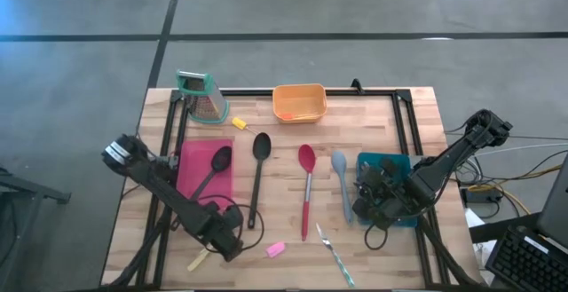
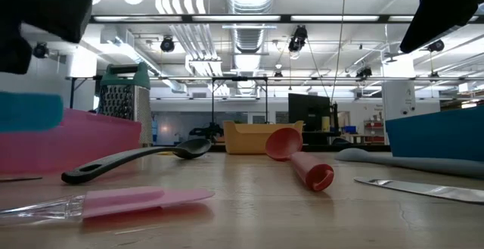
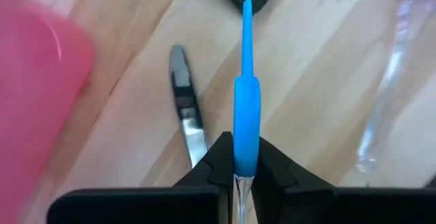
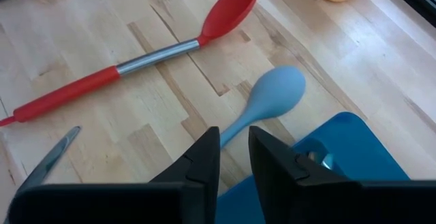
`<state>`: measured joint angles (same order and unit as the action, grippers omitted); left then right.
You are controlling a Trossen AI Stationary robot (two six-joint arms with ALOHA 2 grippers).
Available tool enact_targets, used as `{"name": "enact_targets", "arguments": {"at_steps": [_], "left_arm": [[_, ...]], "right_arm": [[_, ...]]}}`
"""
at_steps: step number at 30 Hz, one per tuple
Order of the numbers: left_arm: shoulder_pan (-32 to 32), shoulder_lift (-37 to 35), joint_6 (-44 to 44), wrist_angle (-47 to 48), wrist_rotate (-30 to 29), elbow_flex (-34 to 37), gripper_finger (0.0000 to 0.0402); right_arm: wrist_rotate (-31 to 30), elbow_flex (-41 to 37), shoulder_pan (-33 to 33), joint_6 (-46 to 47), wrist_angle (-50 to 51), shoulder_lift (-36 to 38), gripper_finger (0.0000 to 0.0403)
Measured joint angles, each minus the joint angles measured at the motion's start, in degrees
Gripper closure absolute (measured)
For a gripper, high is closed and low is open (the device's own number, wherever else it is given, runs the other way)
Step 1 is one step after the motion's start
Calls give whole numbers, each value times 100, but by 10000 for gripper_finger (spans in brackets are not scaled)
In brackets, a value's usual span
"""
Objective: Pick & Place Kitchen Items
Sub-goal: Put the blue spatula into the yellow bin
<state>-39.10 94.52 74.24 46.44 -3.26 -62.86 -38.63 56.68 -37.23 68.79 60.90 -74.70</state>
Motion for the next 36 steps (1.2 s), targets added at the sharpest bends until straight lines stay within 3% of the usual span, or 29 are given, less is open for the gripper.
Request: {"name": "enact_targets", "arguments": {"at_steps": [9,17,22,28,36], "left_arm": [[2,-409,-439,93,-664,-44,377],[27,-656,-611,101,-838,-45,376],[174,-739,-1415,42,-1186,-171,376],[974,-745,-3126,-615,-1656,-363,376],[2760,-741,-5575,-2165,-1034,-550,376]], "right_arm": [[0,-33,0,13,-22,0,299],[88,-36,2,36,-42,0,282],[90,-88,17,-17,-44,0,270],[96,-150,15,46,-49,0,258],[120,-166,11,45,-93,0,246]]}}
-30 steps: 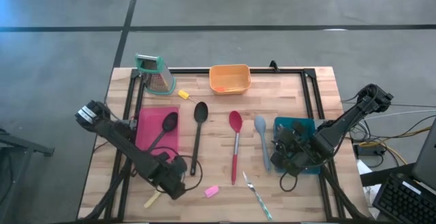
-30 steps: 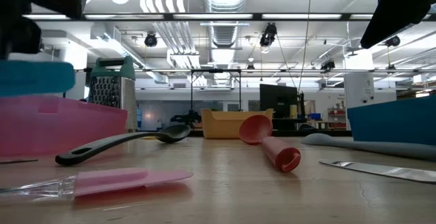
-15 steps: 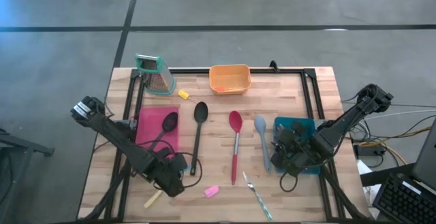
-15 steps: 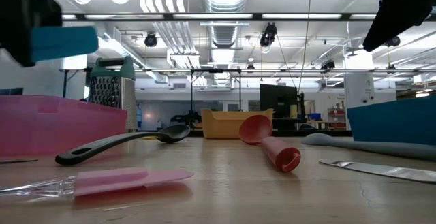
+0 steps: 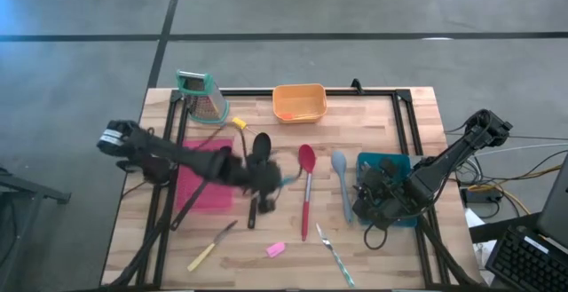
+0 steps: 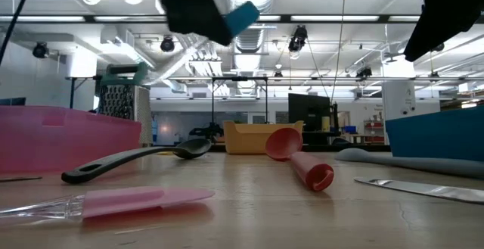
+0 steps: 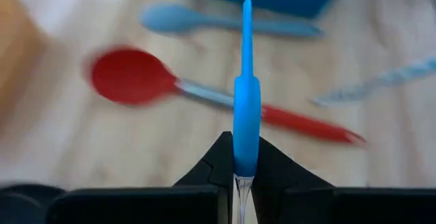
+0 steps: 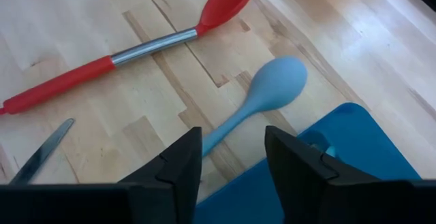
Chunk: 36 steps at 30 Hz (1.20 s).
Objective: Pick & Place Kitchen Items
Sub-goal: Put the blue spatula into the yellow bin
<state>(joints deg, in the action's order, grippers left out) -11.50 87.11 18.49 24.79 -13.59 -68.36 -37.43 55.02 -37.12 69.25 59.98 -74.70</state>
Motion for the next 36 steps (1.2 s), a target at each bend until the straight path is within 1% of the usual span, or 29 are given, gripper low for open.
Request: {"name": "enact_targets", "arguments": {"at_steps": [4,7,10,15,20,23,27,30,33,36], "left_arm": [[792,5,-524,-82,17,-235,376],[1197,5,-778,-73,154,-367,376],[1448,5,-1219,-80,353,-468,376],[1756,7,-1804,-126,359,-561,376],[2207,18,-2160,-426,389,-563,376],[2530,137,-2394,-546,621,-604,376],[2906,481,-2634,-644,692,-822,376],[3170,873,-2776,-599,818,-1188,376],[3384,1341,-2961,-527,820,-1668,376],[3570,1855,-3174,-242,903,-2338,376]], "right_arm": [[0,0,0,-28,-23,0,245],[-2,0,0,-69,-25,0,252],[-4,-14,0,-107,-35,2,263],[-14,-100,4,-110,-41,2,281],[-183,-166,4,-56,-59,2,296],[-270,-168,4,-74,-80,2,304],[-387,-168,4,-108,-80,2,314],[-464,-166,6,-197,-102,2,322],[-476,-166,56,-242,-104,4,329],[-477,-164,144,-364,-106,4,334]]}}
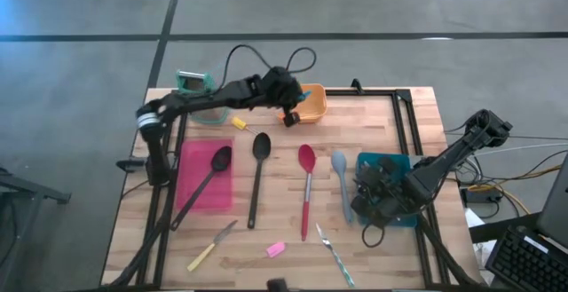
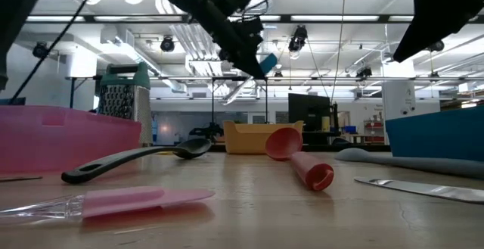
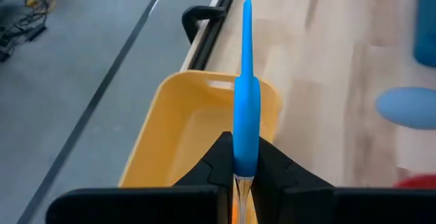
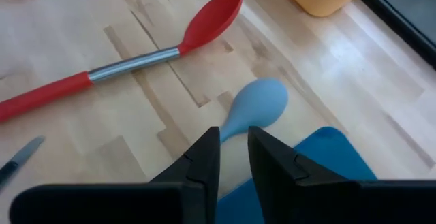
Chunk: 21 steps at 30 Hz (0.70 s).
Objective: Pick & Place Kitchen Items
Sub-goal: Put the blue spatula into the yellow bin
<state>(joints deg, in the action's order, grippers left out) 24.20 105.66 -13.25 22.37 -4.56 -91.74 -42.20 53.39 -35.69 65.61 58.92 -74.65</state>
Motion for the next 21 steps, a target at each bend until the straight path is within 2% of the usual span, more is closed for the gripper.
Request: {"name": "enact_targets", "arguments": {"at_steps": [7,11,16,21], "left_arm": [[386,1227,-384,1038,2,-1650,376],[608,1689,-516,1352,0,-2319,376],[749,2162,-805,1827,14,-2750,376],[763,2377,-1098,2050,37,-2793,376]], "right_arm": [[0,4,361,-424,6,0,325],[2,7,575,-594,28,0,310],[3,41,896,-957,28,0,294],[11,65,1198,-1256,44,0,282]]}}
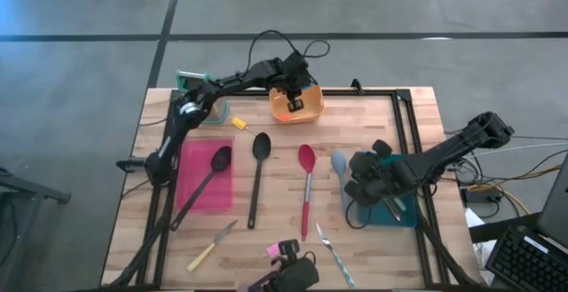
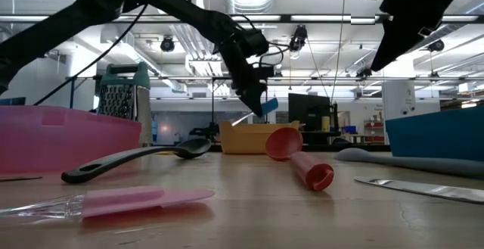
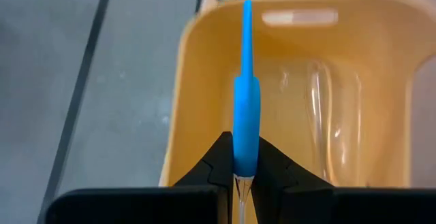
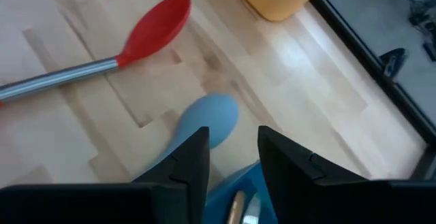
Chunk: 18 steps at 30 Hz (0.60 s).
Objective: Pick & Place Kitchen Items
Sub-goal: Put the blue spatula into the yellow bin
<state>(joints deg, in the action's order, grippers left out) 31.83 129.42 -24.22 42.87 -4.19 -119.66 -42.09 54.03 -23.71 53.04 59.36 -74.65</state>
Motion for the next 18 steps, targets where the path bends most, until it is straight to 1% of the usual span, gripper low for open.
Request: {"name": "enact_targets", "arguments": {"at_steps": [6,18], "left_arm": [[4,129,-270,-36,9,3,376],[20,459,-331,-232,209,-19,376]], "right_arm": [[8,12,276,-188,8,0,270],[16,12,300,-281,41,0,248]]}}
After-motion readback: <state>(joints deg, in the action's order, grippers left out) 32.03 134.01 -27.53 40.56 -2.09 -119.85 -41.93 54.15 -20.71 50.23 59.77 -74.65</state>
